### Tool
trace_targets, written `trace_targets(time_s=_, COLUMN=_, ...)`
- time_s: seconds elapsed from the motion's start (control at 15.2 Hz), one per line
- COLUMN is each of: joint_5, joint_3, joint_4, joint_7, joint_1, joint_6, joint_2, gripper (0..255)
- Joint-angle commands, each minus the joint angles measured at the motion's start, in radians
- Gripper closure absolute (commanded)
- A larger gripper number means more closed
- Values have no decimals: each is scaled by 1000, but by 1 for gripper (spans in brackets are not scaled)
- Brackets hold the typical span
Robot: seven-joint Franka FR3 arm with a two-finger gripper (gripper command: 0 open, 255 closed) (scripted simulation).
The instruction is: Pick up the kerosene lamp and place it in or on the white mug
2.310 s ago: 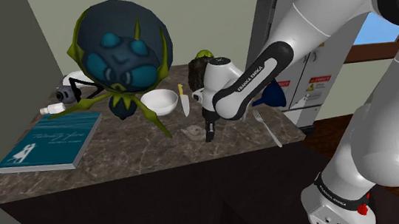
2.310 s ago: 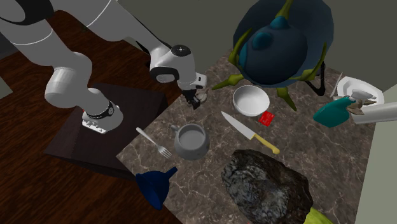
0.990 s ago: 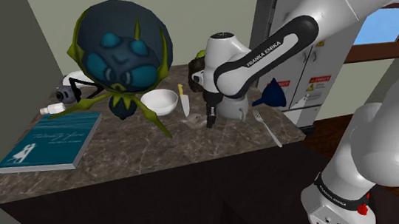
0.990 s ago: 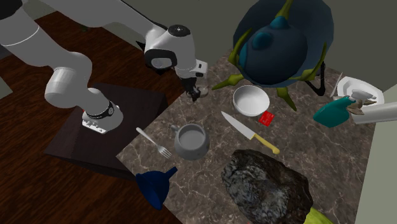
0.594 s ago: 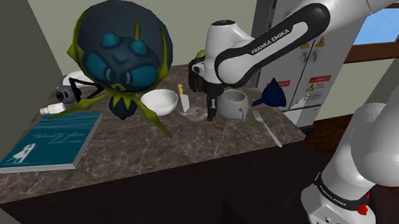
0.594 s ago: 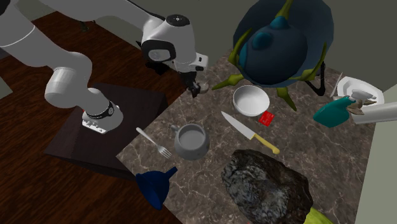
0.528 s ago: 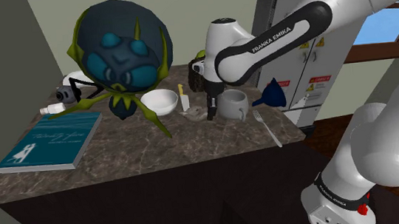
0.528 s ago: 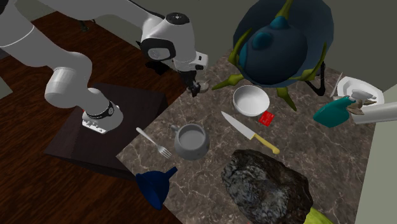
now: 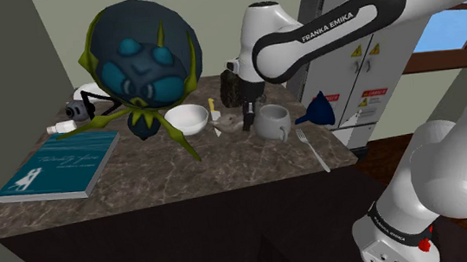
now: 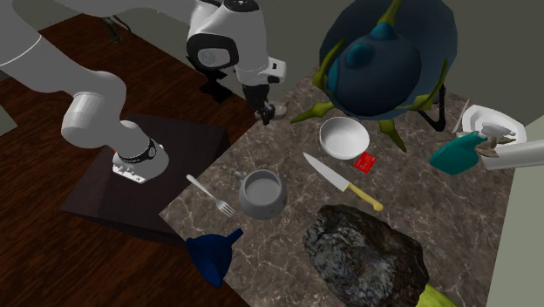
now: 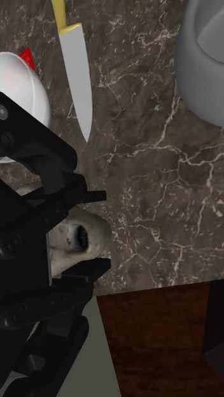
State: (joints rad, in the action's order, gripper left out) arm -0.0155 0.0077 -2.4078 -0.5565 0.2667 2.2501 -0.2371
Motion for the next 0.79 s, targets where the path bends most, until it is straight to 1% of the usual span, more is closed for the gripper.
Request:
trace_targets(time_s=0.0, joint_5=1, joint_3=0, joint_4=16, joint_7=0, joint_1=0, joint_6=-30, joint_2=-14, gripper=255)
trace_targets(time_s=0.07, joint_5=1, joint_3=0, joint_4=17, joint_7=0, joint_1=0, joint_6=-33, joint_2=-15, gripper=255)
trace_targets(time_s=0.4, joint_5=-15, joint_3=-84, joint_4=-22, joint_7=-128, joint_1=-54, joint_6=-21, joint_2=-45, gripper=255)
trace_targets(time_s=0.73, joint_5=-33, joint_3=-173, joint_4=-32, joint_7=-258, joint_1=-109, joint_6=-11, joint_2=-47, gripper=255)
